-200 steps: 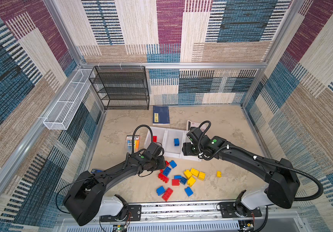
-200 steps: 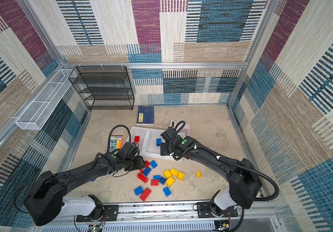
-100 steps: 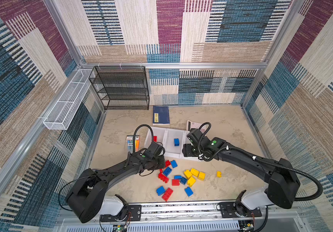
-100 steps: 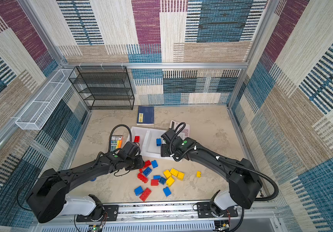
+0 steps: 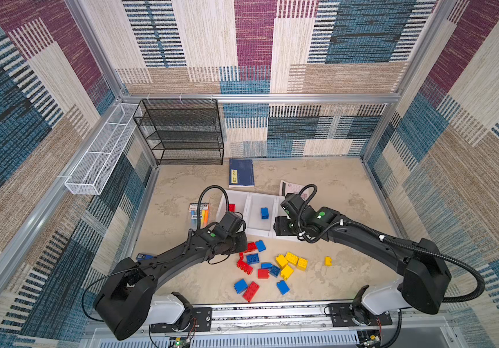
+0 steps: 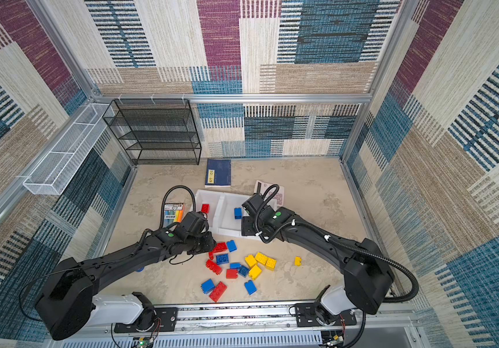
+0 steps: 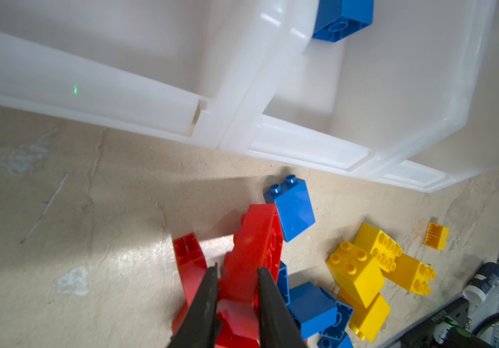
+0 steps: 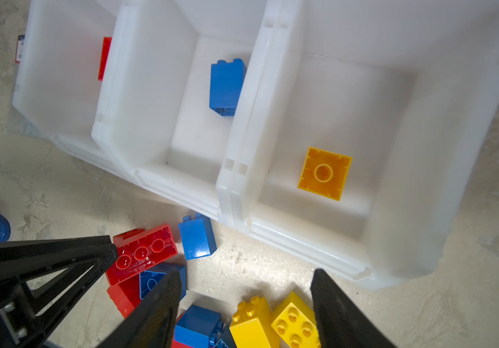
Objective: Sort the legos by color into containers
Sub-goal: 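Carry the red brick with the left gripper into the compartment nearest it and release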
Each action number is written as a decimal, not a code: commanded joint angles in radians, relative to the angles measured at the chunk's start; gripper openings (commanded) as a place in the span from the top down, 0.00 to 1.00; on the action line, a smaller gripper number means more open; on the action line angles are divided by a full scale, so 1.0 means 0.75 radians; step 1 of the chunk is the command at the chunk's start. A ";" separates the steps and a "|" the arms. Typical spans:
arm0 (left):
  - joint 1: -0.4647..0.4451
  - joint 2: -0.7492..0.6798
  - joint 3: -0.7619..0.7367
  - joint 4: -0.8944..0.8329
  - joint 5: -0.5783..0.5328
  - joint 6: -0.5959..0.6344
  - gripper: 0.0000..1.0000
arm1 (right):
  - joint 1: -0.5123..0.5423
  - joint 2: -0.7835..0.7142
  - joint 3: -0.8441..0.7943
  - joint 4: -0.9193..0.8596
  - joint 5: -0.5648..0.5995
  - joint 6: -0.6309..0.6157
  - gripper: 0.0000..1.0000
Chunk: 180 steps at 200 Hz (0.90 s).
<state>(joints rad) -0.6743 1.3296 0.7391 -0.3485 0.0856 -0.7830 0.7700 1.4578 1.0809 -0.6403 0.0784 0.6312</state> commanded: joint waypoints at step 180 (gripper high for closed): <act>0.522 0.058 0.430 -0.075 0.131 0.223 0.86 | -0.001 -0.051 -0.022 0.021 -0.006 0.025 0.30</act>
<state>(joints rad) -0.3023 1.3170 1.0245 -0.4297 0.1635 -0.6731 0.7700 1.4319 1.0698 -0.6415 0.0780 0.6319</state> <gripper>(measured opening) 0.223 0.701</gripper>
